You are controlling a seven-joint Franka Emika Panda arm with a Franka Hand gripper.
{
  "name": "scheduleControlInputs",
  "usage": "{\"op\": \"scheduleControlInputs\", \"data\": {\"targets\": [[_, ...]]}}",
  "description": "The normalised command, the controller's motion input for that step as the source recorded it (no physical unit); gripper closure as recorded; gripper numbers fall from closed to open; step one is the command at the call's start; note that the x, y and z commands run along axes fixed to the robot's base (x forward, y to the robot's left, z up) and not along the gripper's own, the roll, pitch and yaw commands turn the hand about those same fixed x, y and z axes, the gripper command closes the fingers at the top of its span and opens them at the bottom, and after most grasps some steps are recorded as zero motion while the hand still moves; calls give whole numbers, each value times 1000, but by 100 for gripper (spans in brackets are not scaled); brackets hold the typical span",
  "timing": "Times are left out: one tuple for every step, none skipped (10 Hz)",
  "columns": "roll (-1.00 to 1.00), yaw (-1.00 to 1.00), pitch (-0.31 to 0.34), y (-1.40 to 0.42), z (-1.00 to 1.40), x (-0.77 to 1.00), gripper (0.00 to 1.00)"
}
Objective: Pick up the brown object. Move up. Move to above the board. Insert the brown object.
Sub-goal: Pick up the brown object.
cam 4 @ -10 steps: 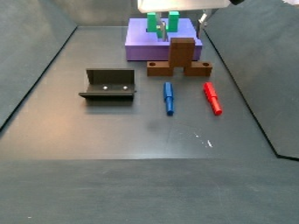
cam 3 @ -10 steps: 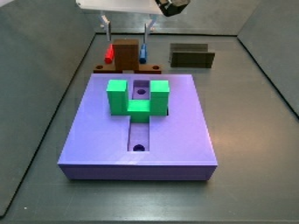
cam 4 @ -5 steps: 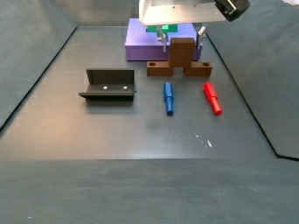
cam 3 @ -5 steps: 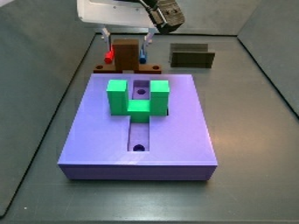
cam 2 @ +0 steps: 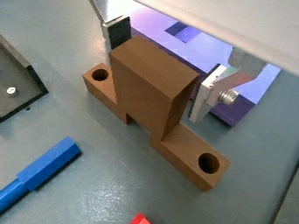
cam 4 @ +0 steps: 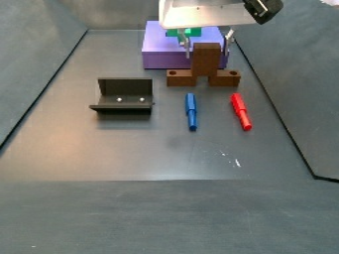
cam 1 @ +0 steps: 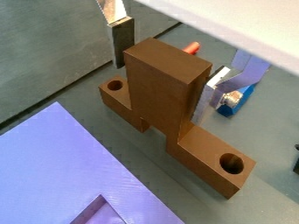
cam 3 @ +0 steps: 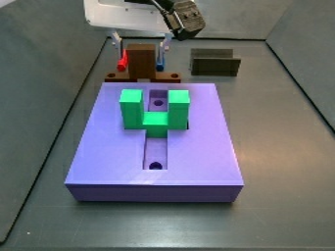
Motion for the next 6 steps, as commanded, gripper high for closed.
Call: {"op": "scheduleControlInputs", "data": {"targets": [[-164, 0, -74, 174, 14, -9, 0], [-250, 0, -87, 246, 77, 0, 0], [-57, 0, -34, 26, 0, 0, 0], [-219, 71, -59, 269, 9, 0, 0], [33, 0, -6, -111, -100, -106, 0], [46, -69, 0, -171, -60, -140, 0]]}}
